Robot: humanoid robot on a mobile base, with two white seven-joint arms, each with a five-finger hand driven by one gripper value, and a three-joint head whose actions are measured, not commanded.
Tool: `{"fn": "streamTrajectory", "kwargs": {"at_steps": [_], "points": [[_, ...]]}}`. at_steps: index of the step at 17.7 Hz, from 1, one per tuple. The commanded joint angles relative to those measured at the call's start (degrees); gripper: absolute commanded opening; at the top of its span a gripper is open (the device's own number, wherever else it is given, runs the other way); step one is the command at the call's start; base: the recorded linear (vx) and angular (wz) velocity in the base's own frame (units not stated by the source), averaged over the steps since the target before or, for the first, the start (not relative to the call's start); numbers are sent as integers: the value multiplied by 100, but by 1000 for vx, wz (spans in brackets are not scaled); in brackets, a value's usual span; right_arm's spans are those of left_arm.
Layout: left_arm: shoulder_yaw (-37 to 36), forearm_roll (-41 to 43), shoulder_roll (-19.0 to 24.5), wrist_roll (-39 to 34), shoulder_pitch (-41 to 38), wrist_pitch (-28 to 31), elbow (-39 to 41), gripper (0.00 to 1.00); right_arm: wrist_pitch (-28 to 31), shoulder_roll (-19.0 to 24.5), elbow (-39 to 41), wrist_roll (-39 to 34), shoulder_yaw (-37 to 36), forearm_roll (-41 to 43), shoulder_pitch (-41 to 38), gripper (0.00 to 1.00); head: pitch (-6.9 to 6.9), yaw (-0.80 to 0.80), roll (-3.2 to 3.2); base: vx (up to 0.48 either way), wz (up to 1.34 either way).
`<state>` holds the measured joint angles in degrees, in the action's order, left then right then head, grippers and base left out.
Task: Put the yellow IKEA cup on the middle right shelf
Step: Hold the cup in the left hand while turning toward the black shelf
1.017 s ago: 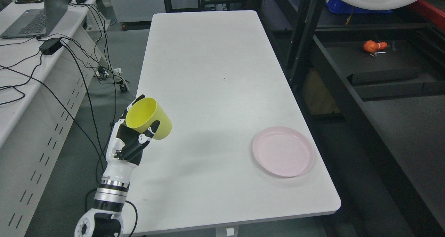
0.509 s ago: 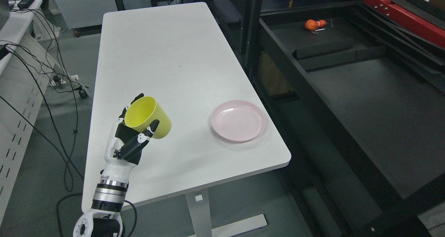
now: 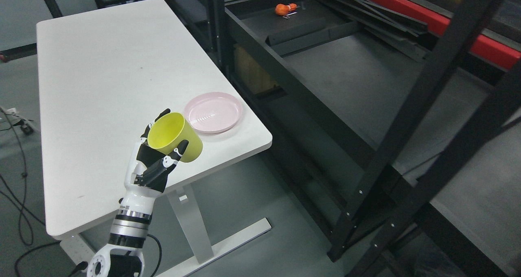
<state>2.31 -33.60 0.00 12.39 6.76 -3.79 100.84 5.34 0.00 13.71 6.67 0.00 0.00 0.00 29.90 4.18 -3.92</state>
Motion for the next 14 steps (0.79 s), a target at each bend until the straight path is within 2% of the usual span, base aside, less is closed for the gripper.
{"fn": "streamTrajectory", "kwargs": {"at_steps": [1,14], "points": [[-134,3,100,0,18,-8,23,1,2,-100,0,1,97,141,-79,99,0,0,0,-260,-561],[-652,169,100,-9,369,1,-135,1,2,-100,0,1,97,141,-79,99,0,0,0,-298,-719]]}}
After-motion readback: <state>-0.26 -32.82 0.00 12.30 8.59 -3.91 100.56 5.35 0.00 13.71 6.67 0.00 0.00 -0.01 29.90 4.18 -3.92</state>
